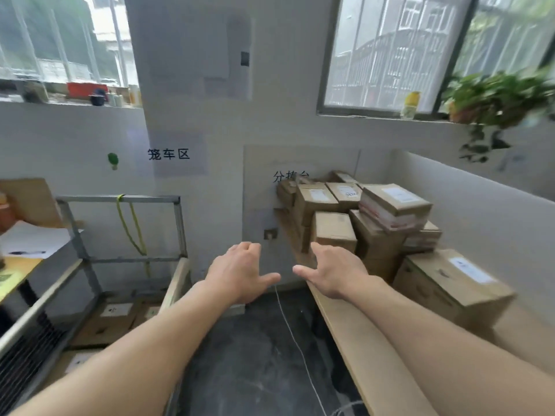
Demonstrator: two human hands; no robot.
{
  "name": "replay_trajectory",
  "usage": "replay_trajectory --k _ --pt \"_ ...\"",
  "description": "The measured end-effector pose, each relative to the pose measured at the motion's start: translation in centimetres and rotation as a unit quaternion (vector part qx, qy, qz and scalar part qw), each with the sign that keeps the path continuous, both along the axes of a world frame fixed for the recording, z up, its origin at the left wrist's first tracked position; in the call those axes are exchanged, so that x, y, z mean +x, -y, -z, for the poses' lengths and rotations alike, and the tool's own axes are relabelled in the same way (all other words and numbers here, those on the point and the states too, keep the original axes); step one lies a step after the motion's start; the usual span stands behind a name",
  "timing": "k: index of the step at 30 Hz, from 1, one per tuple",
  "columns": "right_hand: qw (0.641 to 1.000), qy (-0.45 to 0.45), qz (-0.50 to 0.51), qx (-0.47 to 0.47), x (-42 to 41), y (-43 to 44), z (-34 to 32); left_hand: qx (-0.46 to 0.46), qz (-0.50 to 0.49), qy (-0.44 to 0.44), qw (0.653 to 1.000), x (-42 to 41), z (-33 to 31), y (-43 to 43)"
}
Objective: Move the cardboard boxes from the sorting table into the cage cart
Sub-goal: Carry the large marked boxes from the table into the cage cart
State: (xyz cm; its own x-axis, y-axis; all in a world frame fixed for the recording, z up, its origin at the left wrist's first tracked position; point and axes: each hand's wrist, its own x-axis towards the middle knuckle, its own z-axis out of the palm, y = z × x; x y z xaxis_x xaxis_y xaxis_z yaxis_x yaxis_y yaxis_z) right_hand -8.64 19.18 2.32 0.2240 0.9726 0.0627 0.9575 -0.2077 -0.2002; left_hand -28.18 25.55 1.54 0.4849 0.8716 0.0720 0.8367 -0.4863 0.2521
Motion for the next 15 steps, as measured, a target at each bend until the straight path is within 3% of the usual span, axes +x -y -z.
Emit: replay_trajectory --k 15 --pt "0.970 -0.007 0.240 -0.023 18.8 16.9 1.5 -0.015 0.198 0.008 0.980 21.2 0.3 9.3"
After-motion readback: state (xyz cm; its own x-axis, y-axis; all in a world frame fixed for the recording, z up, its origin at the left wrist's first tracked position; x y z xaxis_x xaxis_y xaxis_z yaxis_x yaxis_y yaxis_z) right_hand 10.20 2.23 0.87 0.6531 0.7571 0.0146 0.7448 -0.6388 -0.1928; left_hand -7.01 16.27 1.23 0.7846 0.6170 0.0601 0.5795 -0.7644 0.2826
